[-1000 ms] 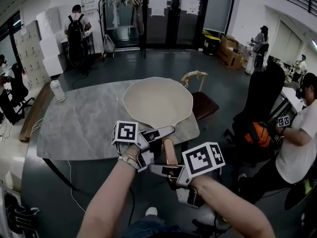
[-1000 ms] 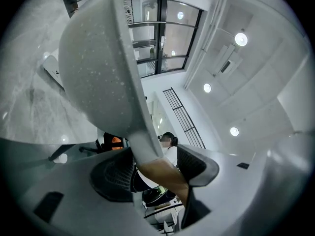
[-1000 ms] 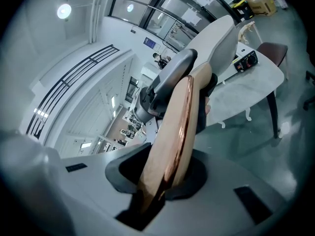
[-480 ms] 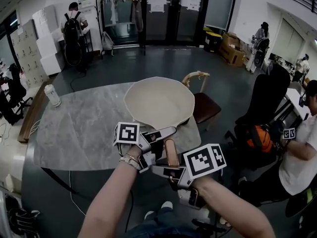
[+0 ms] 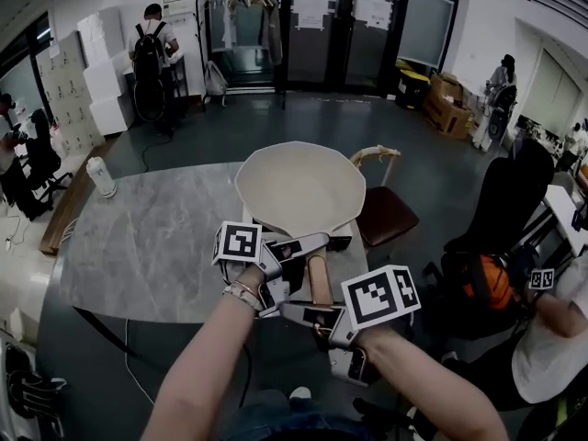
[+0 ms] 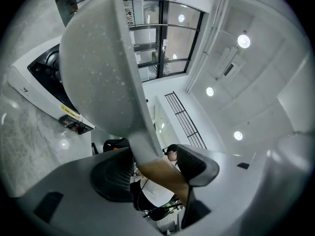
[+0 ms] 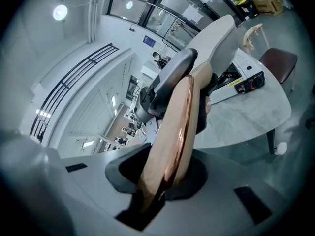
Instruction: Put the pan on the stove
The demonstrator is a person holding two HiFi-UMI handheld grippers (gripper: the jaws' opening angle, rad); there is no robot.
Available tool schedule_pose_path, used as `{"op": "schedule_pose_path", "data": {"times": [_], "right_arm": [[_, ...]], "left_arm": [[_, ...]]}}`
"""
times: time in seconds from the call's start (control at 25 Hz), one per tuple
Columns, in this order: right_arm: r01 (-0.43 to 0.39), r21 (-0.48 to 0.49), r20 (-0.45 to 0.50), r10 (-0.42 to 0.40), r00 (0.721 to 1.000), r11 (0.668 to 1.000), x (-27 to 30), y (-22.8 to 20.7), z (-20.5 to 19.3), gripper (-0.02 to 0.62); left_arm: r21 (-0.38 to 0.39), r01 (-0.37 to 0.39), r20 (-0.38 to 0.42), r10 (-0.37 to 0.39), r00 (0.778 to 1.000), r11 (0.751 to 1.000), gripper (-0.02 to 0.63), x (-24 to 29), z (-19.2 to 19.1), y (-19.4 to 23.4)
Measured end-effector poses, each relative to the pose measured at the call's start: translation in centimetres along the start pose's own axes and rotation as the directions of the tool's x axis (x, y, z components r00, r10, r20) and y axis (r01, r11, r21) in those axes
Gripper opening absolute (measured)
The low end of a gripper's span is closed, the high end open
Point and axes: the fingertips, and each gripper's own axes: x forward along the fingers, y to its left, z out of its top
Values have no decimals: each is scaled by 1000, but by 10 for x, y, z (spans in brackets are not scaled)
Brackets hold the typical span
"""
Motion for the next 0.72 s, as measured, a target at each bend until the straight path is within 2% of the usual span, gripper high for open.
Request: {"op": "schedule_pose_path", "data": {"times": [0.28,0.4,0.52,0.72], "right_arm": [[-29,-12,1,29,1000,1000,10,-5,18,92],[-31,0,4,31,999,1000,17,-9,28,92],[-31,11,6,31,999,999,27,-15,38,93],[-30,36,21,29,999,999,42,-24,52,94]], "left_arm": [[6,3,12,-3,1000,1000,285,1,20,4],[-2,3,1,-3,1000,1000,285,1,29,11],[-5,-35,-12,35,999,999,285,-2,39,28],[-4,-33,-42,32,999,999,287,-3,53,44]]}}
